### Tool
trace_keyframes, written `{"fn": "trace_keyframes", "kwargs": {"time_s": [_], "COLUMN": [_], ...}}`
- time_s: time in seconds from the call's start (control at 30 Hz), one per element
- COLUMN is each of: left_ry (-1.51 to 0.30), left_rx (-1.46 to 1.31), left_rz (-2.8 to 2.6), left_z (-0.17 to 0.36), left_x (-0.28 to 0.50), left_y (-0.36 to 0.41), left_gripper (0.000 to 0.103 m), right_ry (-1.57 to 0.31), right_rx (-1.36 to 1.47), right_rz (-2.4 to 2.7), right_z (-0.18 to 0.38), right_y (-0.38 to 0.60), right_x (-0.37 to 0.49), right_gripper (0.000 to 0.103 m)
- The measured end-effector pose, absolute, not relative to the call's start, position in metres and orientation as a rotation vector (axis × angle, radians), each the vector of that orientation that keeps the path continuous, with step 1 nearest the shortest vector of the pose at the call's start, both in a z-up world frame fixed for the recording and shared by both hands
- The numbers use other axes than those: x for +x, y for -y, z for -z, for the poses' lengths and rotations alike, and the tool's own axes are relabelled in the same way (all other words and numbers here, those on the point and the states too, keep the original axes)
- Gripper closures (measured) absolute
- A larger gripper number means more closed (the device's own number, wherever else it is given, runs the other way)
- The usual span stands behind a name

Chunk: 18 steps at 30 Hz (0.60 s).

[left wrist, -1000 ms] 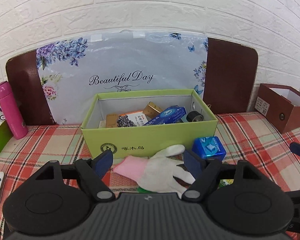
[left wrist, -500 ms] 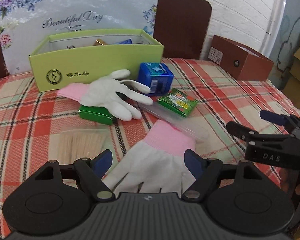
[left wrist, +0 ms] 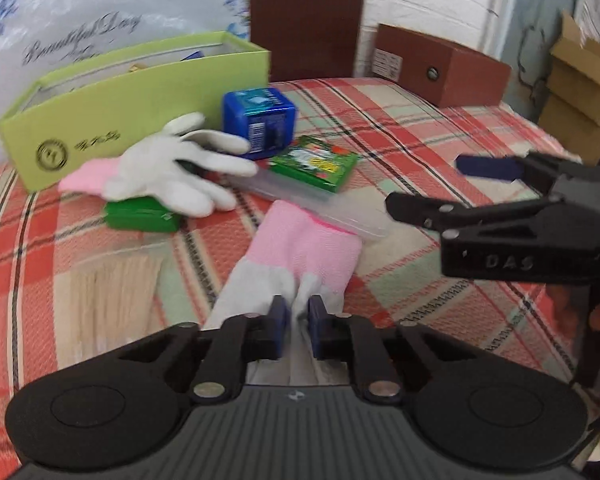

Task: Organize objects
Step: 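Grasp the pink-cuffed glove with the left gripper while the right gripper grasps the clear tube, then lift glove and tube into the lime-green box and release both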

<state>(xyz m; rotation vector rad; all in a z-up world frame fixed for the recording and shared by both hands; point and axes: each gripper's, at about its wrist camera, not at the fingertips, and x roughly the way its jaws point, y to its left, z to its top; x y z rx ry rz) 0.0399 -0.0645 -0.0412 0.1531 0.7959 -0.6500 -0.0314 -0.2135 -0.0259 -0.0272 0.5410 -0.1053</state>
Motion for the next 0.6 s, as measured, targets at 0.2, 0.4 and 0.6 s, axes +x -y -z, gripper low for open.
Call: {"fn": "trace_keyframes", "kwargs": {"time_s": [0.2, 0.4, 0.6], "left_ry": [-0.805, -0.768, -0.744], "left_rx": [0.083, 0.085, 0.127], "left_rz": [0.622, 0.58, 0.529], "left_z": [0.042, 0.037, 0.04], "left_x": [0.029, 0.028, 0.038], "left_y": [0.043, 0.039, 0.04], "left_gripper": [0.09, 0.079, 0.031], "right_ry": [-0.61, -0.671, -0.702], "right_rx": [-0.061, -0.05, 0.0], "right_rz": [-0.046, -0.063, -0.049], "right_z": [0.041, 0.052, 0.048], "right_y": [0.19, 0.188, 0.202], "right_x": [0.007, 0.01, -0.033], "right_gripper": [0.043, 0.074, 0.075]}}
